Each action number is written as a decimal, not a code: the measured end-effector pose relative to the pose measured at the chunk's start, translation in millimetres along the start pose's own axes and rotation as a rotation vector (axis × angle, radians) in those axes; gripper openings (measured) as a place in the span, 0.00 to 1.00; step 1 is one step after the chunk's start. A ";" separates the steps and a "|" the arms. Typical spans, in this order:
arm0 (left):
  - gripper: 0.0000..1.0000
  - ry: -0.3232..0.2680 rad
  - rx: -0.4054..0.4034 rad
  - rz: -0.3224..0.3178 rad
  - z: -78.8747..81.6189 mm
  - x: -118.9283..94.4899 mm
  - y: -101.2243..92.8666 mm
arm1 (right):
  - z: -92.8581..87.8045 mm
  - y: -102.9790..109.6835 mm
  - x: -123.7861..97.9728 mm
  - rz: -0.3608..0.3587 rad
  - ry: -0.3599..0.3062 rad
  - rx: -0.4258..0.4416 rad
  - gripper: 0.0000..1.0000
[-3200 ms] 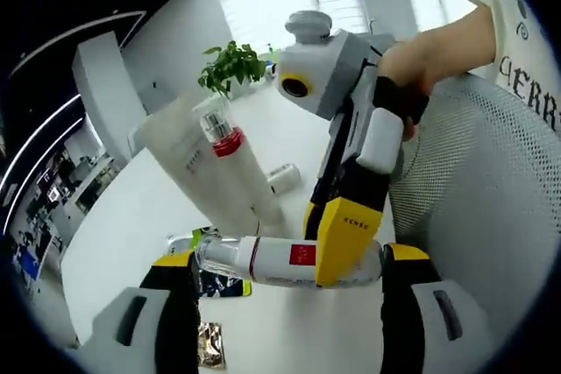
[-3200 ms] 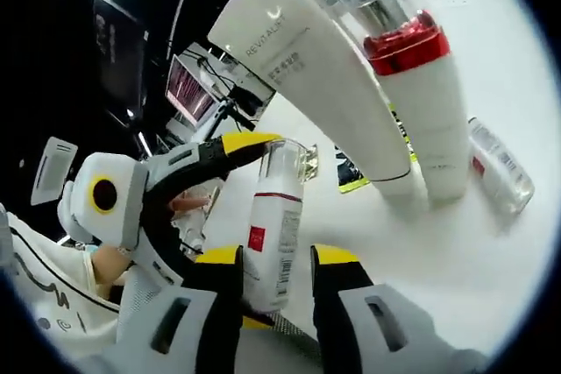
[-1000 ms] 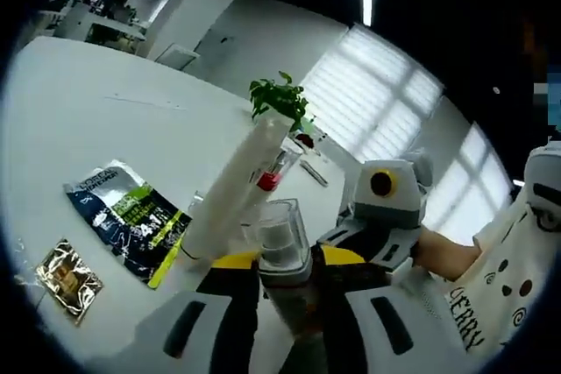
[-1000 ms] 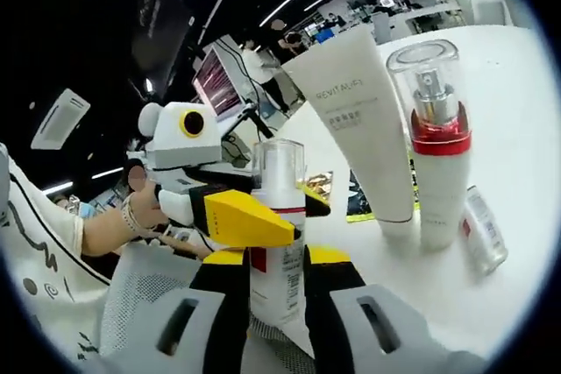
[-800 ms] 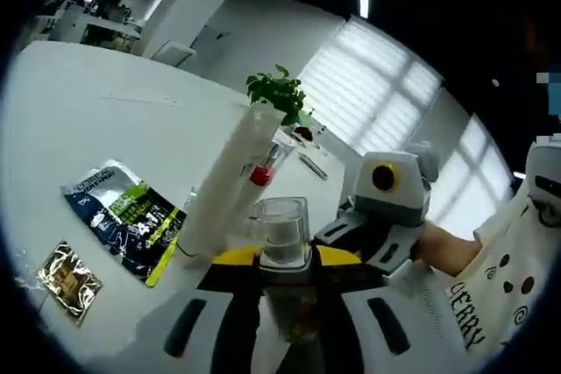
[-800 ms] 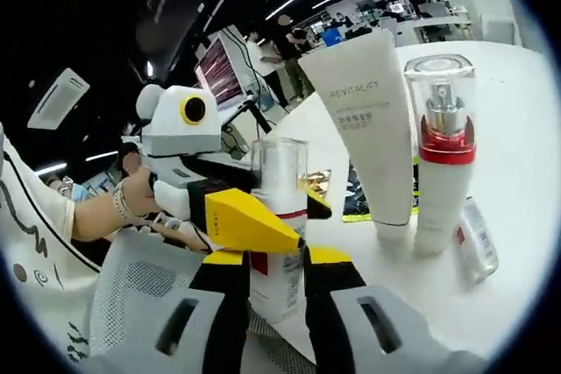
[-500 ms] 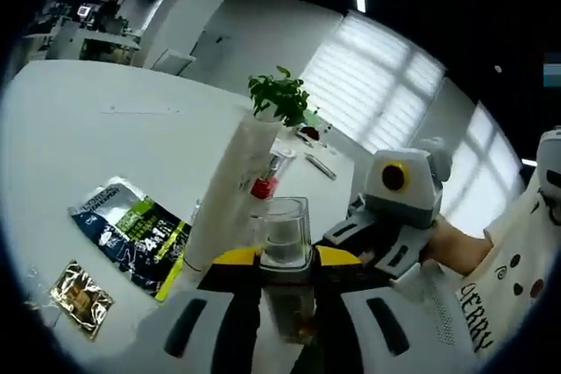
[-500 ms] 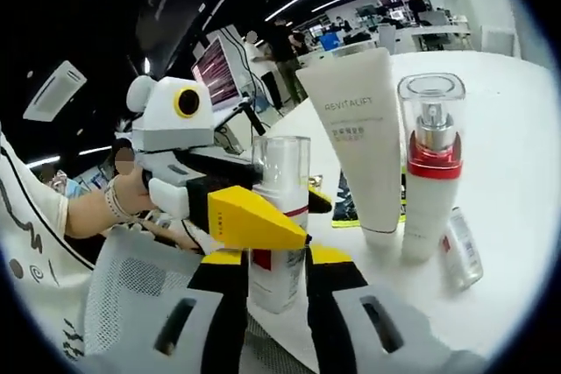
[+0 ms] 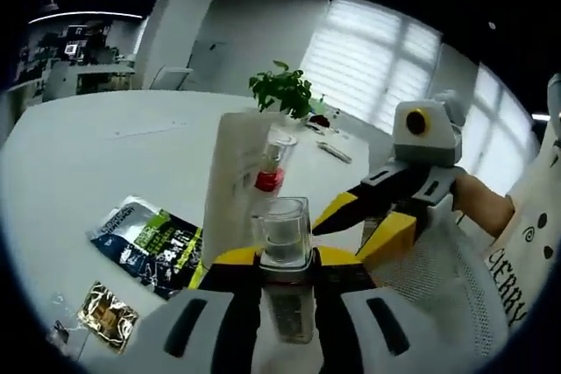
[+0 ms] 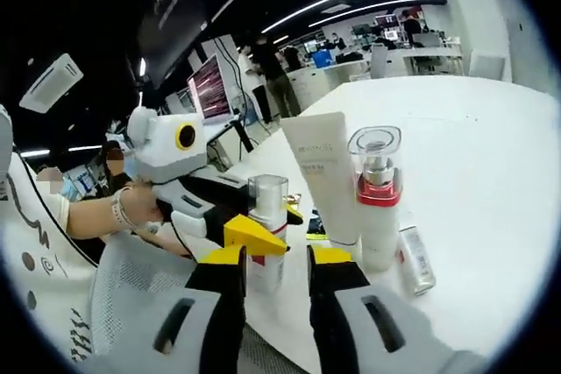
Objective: Arrange the skincare products in the storage area until every visible bottle or jar stands upright without overlapping.
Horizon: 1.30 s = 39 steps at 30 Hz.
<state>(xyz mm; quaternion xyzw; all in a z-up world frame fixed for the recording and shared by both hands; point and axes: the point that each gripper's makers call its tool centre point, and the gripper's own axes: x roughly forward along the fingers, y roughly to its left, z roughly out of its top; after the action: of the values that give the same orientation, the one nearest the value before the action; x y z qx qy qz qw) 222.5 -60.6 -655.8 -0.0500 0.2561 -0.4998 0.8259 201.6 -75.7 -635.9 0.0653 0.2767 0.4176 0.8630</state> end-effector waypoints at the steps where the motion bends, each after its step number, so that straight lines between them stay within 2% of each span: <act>1: 0.18 -0.001 0.002 0.001 0.1 0.5 0.3 | 2.8 -0.2 -1.3 0.002 -0.010 0.004 0.27; 4: 0.18 0.007 0.033 -0.002 -0.6 4.1 -2.3 | 11.8 1.8 -2.1 0.024 -0.049 0.017 0.27; 6: 0.18 0.033 0.060 0.000 -4.1 5.6 -2.4 | 15.0 4.3 -0.5 0.033 -0.065 0.033 0.27; 11: 0.18 0.055 0.124 0.006 -7.6 14.5 -6.5 | 23.0 5.5 8.5 0.035 -0.107 0.056 0.29; 18: 0.18 0.033 0.181 -0.002 -3.7 21.5 -16.3 | 17.3 -0.3 17.0 0.014 -0.083 0.029 0.28; 23: 0.19 0.036 0.204 -0.015 -5.0 25.6 -18.5 | 18.6 -5.9 17.4 -0.004 -0.099 0.036 0.26; 25: 0.19 0.036 0.201 -0.025 -5.9 27.0 -18.7 | 16.4 -13.2 17.1 -0.048 -0.090 -0.003 0.22; 27: 0.19 0.039 0.204 -0.029 -7.0 28.8 -18.1 | 16.6 -10.4 18.1 -0.034 -0.089 -0.001 0.22; 32: 0.21 0.030 0.269 -0.015 -4.0 34.5 -18.5 | 18.8 -14.1 18.5 -0.077 -0.103 -0.067 0.21; 39: 0.25 0.091 0.347 -0.012 -16.4 42.4 -12.9 | 10.0 -17.0 17.9 -0.105 -0.093 -0.120 0.21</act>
<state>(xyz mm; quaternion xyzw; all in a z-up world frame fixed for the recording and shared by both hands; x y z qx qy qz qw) 220.1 -100.2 -681.4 0.1142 0.2028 -0.5429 0.8069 227.4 -71.9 -640.8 0.0179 0.2138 0.3841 0.8980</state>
